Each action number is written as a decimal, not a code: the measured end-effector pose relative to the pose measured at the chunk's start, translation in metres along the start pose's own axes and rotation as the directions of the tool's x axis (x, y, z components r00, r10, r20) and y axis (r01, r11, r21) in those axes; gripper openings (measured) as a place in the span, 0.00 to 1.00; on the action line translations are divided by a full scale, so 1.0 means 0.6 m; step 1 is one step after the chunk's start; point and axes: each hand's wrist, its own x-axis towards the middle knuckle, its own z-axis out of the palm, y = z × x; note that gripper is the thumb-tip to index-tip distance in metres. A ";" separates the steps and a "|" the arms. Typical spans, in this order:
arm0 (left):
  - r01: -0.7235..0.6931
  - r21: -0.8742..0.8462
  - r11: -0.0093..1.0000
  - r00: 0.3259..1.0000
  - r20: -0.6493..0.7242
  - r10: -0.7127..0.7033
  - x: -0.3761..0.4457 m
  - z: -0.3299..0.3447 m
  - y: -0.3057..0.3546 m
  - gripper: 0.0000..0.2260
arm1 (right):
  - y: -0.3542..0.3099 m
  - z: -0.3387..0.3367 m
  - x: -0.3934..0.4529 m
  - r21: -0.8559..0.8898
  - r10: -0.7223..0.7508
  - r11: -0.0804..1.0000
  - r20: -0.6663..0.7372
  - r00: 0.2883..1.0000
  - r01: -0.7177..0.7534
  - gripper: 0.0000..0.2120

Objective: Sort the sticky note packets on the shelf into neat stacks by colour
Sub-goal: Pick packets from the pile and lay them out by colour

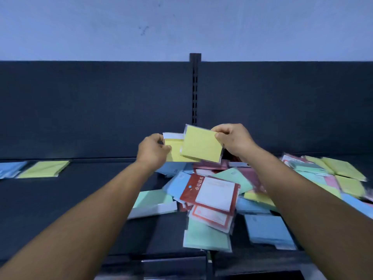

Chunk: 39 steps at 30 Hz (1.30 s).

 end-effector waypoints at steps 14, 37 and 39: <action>0.139 -0.051 0.989 0.990 0.022 -0.139 -0.005 -0.304 -0.204 0.08 | -0.179 0.345 -0.053 -0.038 -0.006 0.999 0.185 0.983 0.013 0.08; 0.178 0.451 0.874 0.984 -0.103 -0.147 0.071 -0.530 -0.401 0.11 | -0.321 0.685 -0.092 -0.410 0.079 0.898 0.506 0.859 0.159 0.23; 0.093 0.538 0.838 0.995 -0.014 -0.101 0.076 -0.531 -0.407 0.13 | -0.318 0.692 -0.087 -0.449 0.081 0.876 0.500 0.862 0.178 0.23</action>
